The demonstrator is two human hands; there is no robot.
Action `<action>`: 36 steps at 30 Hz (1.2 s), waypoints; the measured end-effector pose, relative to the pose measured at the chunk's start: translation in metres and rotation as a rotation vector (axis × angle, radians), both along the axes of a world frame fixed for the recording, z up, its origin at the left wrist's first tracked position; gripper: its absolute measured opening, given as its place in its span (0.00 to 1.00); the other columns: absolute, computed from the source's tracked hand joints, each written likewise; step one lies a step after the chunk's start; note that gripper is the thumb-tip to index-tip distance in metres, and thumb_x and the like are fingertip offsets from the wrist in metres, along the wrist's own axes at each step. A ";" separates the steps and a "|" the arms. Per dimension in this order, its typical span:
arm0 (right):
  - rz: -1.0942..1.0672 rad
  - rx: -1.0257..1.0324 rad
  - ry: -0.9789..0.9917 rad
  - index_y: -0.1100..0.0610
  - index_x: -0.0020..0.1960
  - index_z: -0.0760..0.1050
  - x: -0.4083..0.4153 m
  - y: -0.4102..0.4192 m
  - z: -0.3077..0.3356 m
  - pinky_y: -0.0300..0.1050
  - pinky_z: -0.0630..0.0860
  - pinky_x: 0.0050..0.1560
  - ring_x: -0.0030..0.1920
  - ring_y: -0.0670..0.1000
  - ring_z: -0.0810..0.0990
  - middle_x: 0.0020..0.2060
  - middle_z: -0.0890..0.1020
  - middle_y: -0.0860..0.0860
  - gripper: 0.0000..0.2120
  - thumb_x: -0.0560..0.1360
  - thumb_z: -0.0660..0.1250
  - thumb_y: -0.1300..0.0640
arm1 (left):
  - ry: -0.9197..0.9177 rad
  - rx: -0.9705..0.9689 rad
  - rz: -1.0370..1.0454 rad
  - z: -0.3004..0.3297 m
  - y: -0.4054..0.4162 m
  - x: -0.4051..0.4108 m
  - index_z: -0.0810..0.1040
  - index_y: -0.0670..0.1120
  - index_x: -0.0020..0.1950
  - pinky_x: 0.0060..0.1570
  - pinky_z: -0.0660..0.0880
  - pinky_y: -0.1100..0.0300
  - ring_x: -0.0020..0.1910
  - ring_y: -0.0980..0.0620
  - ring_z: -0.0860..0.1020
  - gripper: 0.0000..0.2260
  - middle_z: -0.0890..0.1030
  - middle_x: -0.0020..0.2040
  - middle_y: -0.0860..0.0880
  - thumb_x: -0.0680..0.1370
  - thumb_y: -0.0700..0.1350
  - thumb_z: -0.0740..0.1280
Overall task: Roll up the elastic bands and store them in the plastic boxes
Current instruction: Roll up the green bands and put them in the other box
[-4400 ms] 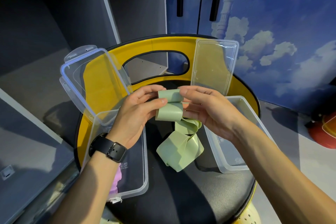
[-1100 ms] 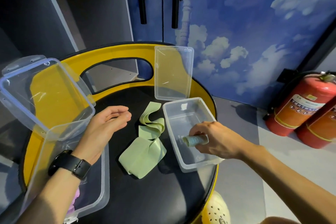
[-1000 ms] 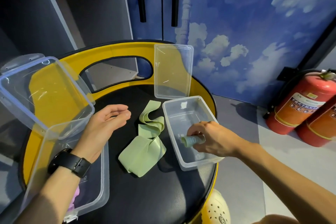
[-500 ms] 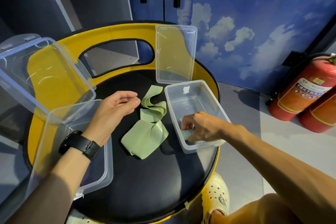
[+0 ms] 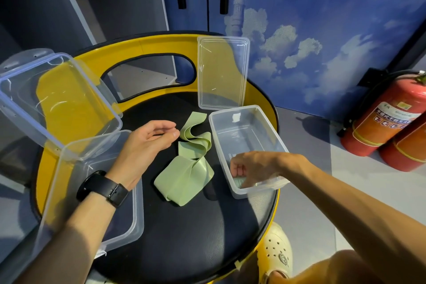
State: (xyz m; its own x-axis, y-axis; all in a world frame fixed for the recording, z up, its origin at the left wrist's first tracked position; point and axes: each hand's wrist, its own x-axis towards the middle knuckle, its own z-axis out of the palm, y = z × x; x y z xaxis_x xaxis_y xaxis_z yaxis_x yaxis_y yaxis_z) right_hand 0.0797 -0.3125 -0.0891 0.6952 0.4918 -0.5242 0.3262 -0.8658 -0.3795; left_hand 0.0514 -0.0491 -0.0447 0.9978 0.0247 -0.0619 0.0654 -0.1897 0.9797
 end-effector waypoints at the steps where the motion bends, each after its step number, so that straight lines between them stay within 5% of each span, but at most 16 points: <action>1: -0.015 0.013 0.026 0.47 0.53 0.74 0.001 0.000 0.001 0.38 0.74 0.51 0.50 0.51 0.75 0.50 0.77 0.47 0.12 0.73 0.73 0.55 | 0.000 -0.001 0.003 0.000 0.001 0.000 0.80 0.50 0.56 0.57 0.77 0.56 0.56 0.53 0.80 0.10 0.83 0.53 0.49 0.75 0.43 0.70; 6: -0.069 0.067 0.110 0.51 0.56 0.78 0.005 -0.003 0.005 0.32 0.71 0.46 0.49 0.48 0.74 0.51 0.77 0.47 0.12 0.73 0.74 0.54 | -0.009 -0.015 0.009 0.001 0.004 0.001 0.80 0.49 0.56 0.57 0.77 0.56 0.56 0.52 0.80 0.10 0.82 0.54 0.48 0.76 0.43 0.70; 13: -0.118 0.130 0.119 0.56 0.57 0.80 0.002 -0.004 0.009 0.38 0.76 0.53 0.54 0.53 0.78 0.54 0.79 0.52 0.14 0.72 0.74 0.57 | 0.003 -0.016 -0.003 0.000 0.005 0.001 0.80 0.49 0.56 0.58 0.77 0.54 0.57 0.51 0.80 0.10 0.82 0.54 0.47 0.76 0.43 0.70; 25: -0.111 0.179 0.064 0.57 0.53 0.81 0.002 -0.004 0.026 0.39 0.78 0.51 0.47 0.49 0.79 0.47 0.80 0.47 0.10 0.73 0.73 0.57 | -0.009 -0.014 -0.016 0.002 0.006 0.000 0.80 0.50 0.56 0.57 0.77 0.55 0.56 0.51 0.80 0.09 0.82 0.54 0.47 0.76 0.43 0.69; 31: -0.184 0.301 -0.286 0.54 0.49 0.79 0.009 0.017 0.061 0.33 0.70 0.37 0.38 0.43 0.76 0.39 0.79 0.44 0.07 0.76 0.69 0.51 | -0.012 -0.044 -0.001 0.005 0.009 -0.003 0.80 0.49 0.55 0.57 0.78 0.54 0.55 0.51 0.81 0.08 0.82 0.52 0.47 0.76 0.42 0.69; 36: -0.026 0.347 -0.425 0.55 0.56 0.79 0.012 0.079 0.065 0.43 0.75 0.49 0.49 0.50 0.76 0.49 0.77 0.49 0.10 0.76 0.67 0.55 | 0.003 -0.039 0.022 0.004 0.014 -0.007 0.80 0.49 0.55 0.55 0.79 0.57 0.54 0.52 0.81 0.08 0.82 0.52 0.48 0.76 0.42 0.69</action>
State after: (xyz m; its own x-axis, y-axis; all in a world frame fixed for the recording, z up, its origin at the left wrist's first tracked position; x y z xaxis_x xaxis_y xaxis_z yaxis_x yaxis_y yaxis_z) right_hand 0.0917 -0.2333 -0.0246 0.8247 0.5655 -0.0053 0.4928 -0.7233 -0.4837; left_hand 0.0444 -0.0346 -0.0412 0.9969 0.0437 -0.0660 0.0719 -0.1497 0.9861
